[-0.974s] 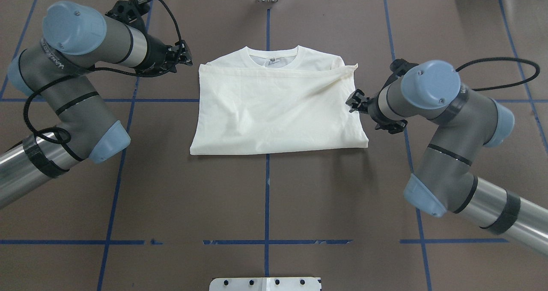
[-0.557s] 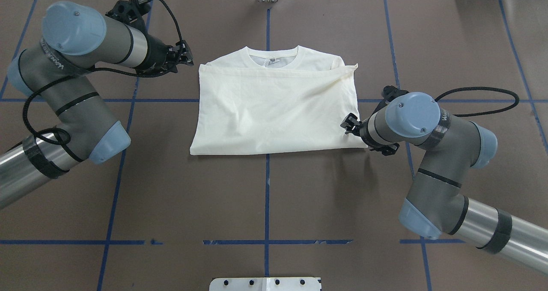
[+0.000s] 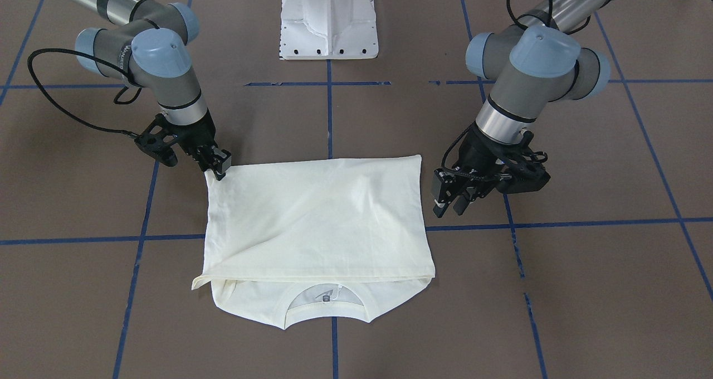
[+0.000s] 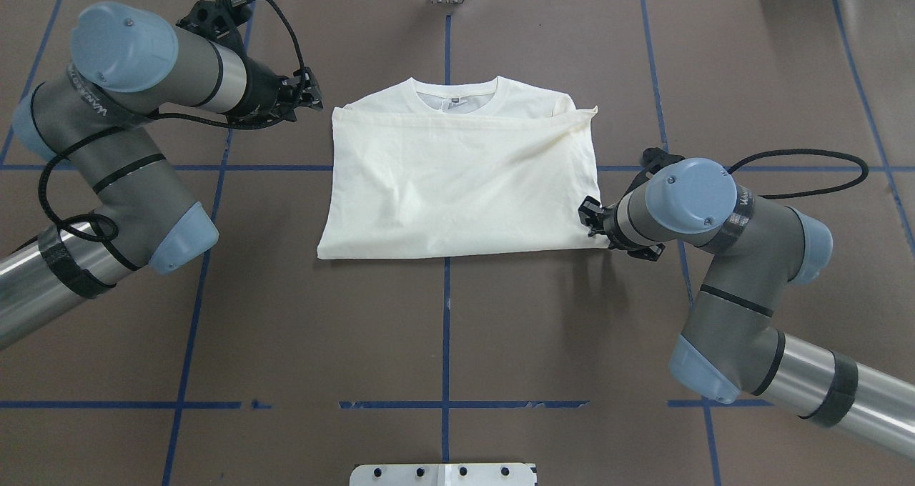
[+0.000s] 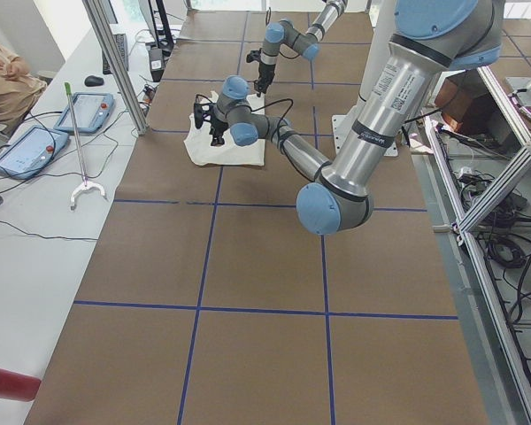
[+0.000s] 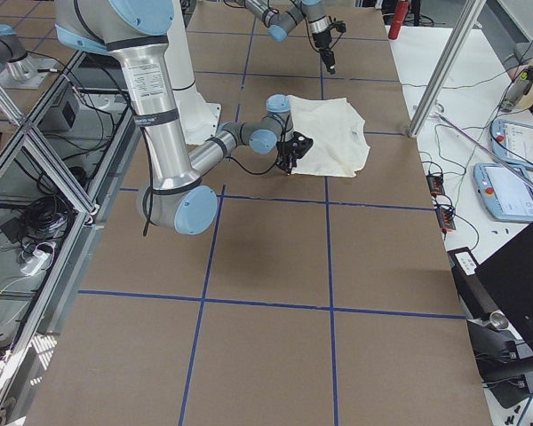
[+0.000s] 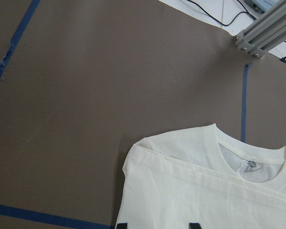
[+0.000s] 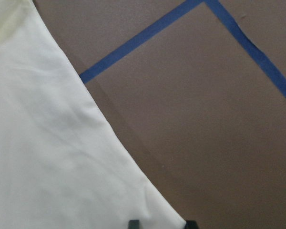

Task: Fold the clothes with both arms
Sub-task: 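Grasp the folded shirt's side edge with the right gripper and pull inward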

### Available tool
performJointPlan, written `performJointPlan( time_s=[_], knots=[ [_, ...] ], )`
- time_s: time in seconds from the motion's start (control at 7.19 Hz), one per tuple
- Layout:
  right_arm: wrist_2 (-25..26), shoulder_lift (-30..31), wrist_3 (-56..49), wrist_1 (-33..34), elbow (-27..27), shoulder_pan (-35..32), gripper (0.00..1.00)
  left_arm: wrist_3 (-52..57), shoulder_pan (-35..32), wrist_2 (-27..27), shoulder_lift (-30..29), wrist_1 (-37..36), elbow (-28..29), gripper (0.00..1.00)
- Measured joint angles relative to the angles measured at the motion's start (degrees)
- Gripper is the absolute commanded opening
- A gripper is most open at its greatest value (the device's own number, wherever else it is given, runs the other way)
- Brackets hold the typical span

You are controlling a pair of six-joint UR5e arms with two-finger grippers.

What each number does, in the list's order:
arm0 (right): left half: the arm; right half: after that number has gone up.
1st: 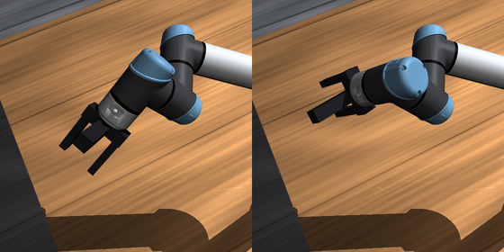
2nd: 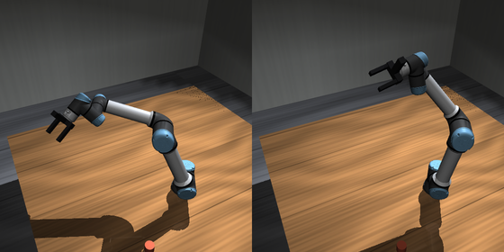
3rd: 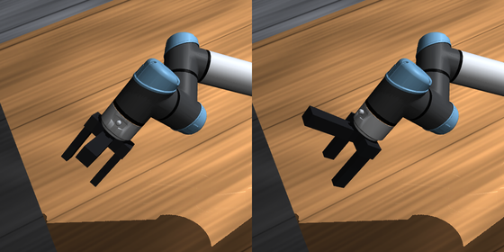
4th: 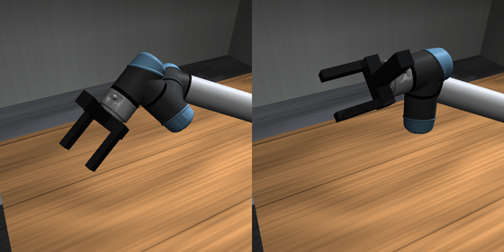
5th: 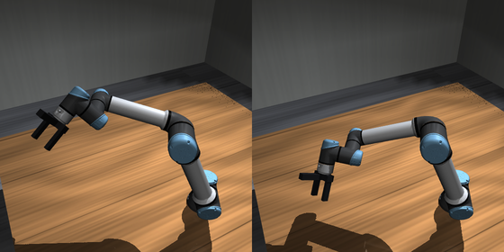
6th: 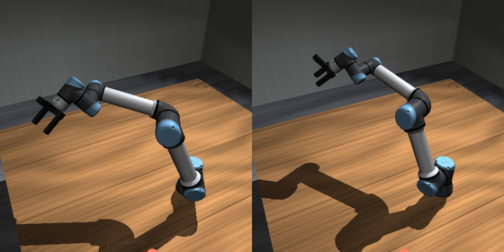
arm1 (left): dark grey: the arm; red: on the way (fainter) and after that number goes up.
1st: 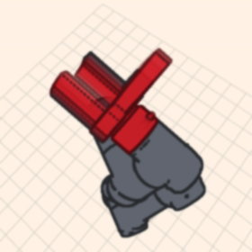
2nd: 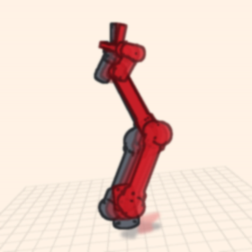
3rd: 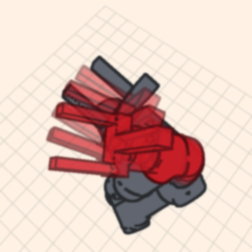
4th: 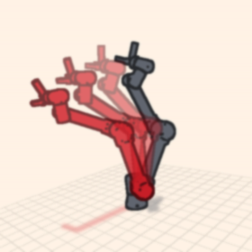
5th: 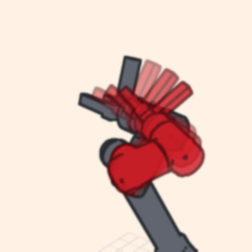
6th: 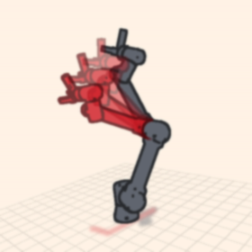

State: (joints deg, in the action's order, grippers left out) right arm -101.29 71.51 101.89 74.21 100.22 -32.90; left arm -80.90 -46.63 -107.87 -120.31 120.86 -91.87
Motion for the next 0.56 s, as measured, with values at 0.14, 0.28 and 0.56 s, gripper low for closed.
performJointPlan(
  time_s=[0.14, 0.28, 0.56],
  knots=[
    [-0.06, -0.11, -0.06, 0.01, 0.06, -0.03, 0.0, 0.1, -0.03, 0.02, 0.04, -0.01, 0.08, 0.53],
    [-0.18, -0.12, -0.14, 0.01, 0.29, -0.15, 0.0, 0.17, -0.03, 0.03, 0.06, -0.01, 0.15, 0.53],
    [-0.58, 1.17, -0.23, 0.23, 3.53, -0.4, 0.0, 0.24, -0.04, 0.03, 0.08, -0.01, 0.11, 0.53]
  ],
)
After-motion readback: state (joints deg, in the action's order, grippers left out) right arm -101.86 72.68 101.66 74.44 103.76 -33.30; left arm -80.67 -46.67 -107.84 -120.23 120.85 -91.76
